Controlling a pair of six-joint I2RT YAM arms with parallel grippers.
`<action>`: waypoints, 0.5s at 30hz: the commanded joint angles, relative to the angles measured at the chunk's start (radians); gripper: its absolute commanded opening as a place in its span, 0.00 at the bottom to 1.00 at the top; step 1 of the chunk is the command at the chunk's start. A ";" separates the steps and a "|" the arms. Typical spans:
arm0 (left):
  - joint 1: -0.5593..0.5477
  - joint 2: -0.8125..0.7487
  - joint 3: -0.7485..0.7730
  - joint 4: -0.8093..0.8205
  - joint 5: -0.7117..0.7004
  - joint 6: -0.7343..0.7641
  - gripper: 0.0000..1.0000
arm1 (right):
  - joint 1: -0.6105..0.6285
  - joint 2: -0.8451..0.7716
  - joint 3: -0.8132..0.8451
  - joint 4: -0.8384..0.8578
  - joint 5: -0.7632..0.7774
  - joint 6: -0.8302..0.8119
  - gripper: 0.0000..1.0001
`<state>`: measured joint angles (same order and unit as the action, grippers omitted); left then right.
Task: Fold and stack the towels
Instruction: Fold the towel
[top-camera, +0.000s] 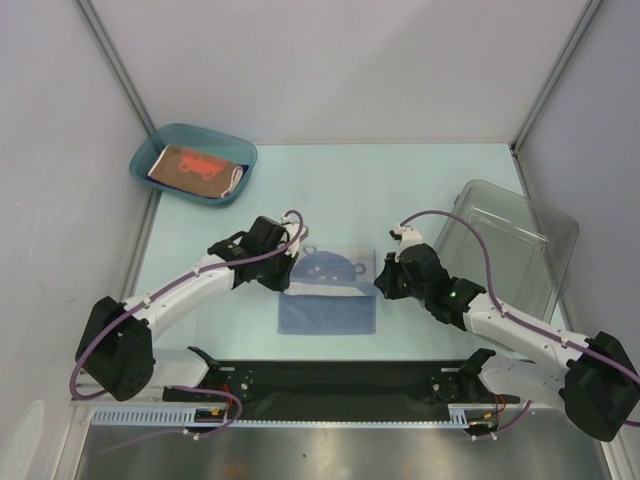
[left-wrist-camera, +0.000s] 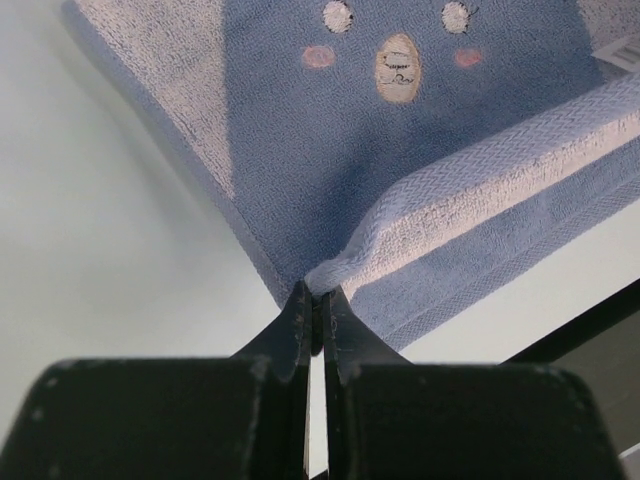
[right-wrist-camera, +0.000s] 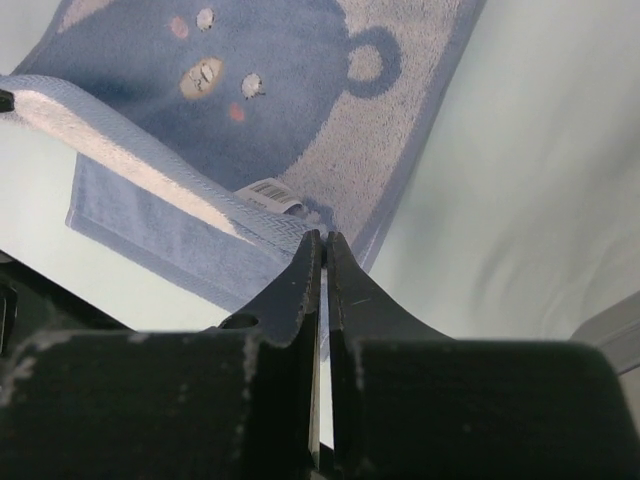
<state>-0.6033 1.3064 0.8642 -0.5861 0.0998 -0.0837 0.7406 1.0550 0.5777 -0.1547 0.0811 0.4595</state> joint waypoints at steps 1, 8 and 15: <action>-0.007 -0.042 -0.024 0.005 -0.023 -0.034 0.00 | 0.006 -0.029 -0.016 0.006 -0.007 0.048 0.00; -0.026 -0.047 -0.039 -0.001 0.000 -0.070 0.00 | 0.023 -0.043 -0.019 -0.002 -0.021 0.057 0.00; -0.029 -0.003 -0.008 -0.047 0.054 -0.120 0.01 | 0.063 -0.046 -0.022 -0.035 -0.034 0.090 0.00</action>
<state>-0.6220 1.2968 0.8249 -0.6060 0.1200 -0.1589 0.7742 1.0302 0.5571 -0.1696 0.0536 0.5190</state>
